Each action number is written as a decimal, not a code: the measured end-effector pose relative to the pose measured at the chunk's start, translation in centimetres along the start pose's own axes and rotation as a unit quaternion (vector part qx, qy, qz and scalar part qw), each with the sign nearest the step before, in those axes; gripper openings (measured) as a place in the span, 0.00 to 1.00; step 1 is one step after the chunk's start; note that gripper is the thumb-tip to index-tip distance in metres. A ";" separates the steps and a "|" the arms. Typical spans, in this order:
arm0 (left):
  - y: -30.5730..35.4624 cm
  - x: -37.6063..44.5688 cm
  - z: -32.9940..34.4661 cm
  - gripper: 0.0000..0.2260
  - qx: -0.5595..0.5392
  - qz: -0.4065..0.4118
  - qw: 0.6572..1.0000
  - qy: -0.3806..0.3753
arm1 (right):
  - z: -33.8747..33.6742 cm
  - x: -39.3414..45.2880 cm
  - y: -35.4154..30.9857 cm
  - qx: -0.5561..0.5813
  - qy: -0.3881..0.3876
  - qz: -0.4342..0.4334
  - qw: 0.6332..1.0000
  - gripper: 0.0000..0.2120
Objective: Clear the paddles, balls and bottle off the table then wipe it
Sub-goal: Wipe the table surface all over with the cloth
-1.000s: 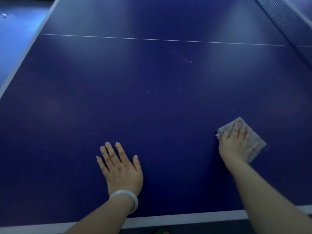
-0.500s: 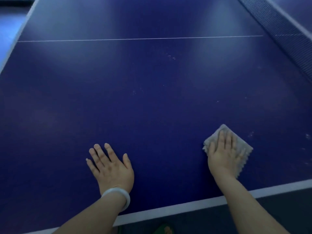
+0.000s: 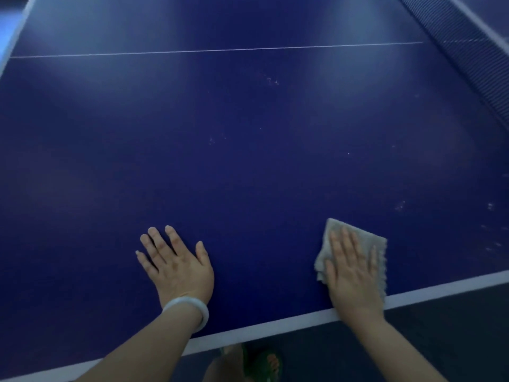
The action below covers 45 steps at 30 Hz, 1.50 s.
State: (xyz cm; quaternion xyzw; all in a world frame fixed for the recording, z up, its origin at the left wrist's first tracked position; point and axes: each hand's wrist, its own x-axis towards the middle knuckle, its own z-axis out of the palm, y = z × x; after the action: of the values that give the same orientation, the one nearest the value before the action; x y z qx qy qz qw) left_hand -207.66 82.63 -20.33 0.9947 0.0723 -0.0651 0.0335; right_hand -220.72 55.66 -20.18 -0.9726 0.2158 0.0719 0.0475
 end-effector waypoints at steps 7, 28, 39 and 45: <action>-0.3 0.0 -0.1 0.33 -0.025 0.004 1.000 -0.004 | -0.9 0.1 0.7 -0.001 -0.015 0.058 0.998 0.30; 19.1 -8.6 -0.1 0.31 -0.109 0.200 0.971 -0.072 | -1.9 -1.2 8.5 0.018 -0.039 -0.138 0.990 0.29; 23.6 -10.6 2.9 0.34 -0.019 0.085 0.996 -0.025 | -1.8 -0.9 15.3 0.022 -0.002 -0.015 1.000 0.29; 23.9 -10.6 2.8 0.34 -0.005 0.080 0.996 -0.028 | -2.5 6.0 15.5 -0.018 -0.046 -0.310 0.949 0.29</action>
State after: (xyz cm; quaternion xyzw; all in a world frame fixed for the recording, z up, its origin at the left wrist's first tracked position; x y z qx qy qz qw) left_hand -214.82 57.38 -20.30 0.9949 -0.0084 -0.0896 0.0461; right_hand -221.65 38.83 -19.62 -0.9880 -0.1000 0.1020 0.0595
